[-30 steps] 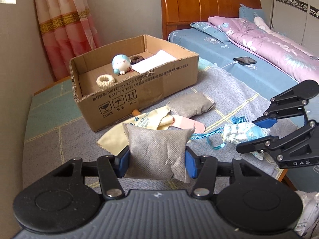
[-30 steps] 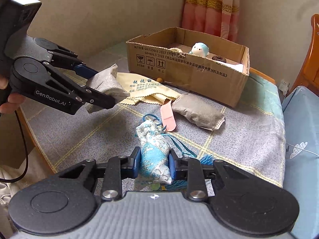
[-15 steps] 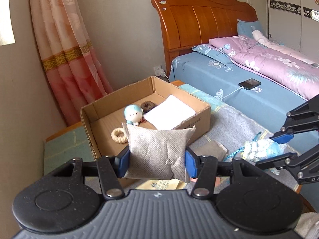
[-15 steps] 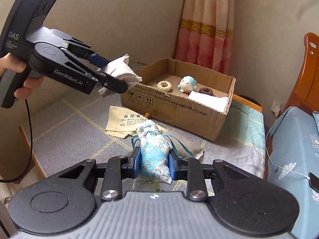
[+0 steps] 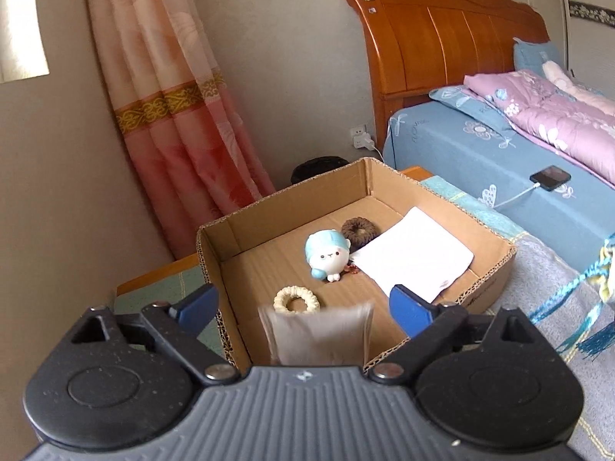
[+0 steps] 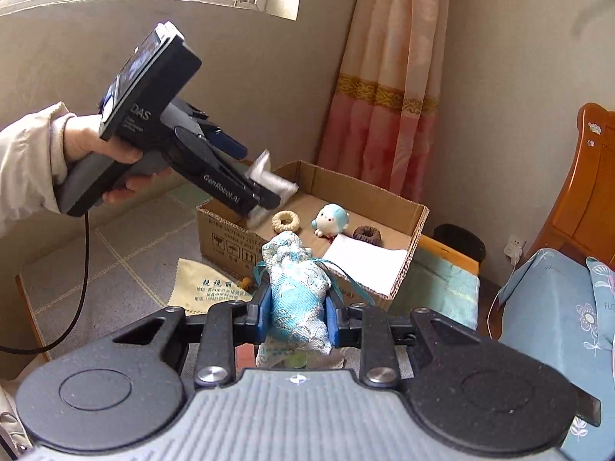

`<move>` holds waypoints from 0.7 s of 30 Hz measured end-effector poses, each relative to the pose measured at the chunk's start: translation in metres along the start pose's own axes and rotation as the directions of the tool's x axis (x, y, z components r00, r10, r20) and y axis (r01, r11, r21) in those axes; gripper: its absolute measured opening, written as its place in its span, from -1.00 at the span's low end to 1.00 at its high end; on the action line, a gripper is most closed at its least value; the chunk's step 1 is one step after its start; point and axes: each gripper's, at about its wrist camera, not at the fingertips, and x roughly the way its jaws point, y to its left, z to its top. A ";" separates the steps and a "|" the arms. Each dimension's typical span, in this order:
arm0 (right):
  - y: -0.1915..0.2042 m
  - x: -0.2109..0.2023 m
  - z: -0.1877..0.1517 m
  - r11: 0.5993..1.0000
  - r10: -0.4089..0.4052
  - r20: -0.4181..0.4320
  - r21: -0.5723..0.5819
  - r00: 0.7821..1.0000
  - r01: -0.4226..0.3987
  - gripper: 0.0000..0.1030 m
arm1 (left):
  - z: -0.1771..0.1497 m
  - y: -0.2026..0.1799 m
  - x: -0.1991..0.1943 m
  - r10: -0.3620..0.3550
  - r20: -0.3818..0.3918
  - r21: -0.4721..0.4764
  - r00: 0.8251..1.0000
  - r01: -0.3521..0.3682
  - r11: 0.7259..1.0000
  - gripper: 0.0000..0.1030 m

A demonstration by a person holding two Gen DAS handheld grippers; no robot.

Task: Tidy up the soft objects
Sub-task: 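Carry the grey sachet and floral pouch into the box and release both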

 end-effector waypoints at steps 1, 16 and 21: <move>-0.002 0.002 0.004 1.000 -0.005 0.004 -0.003 1.000 0.005 -0.38 | -0.003 0.003 0.003 0.018 -0.002 -0.022 1.000 -0.019 1.000 0.85; -0.010 0.072 0.083 1.000 0.002 -0.010 0.016 1.000 -0.002 -0.37 | -0.086 0.011 -0.067 0.097 0.006 -0.244 0.995 -0.092 0.965 0.98; -0.010 0.111 0.118 0.999 0.022 -0.018 0.033 1.000 -0.021 -0.37 | -0.101 0.019 -0.076 0.145 -0.021 -0.263 0.989 -0.145 0.954 0.98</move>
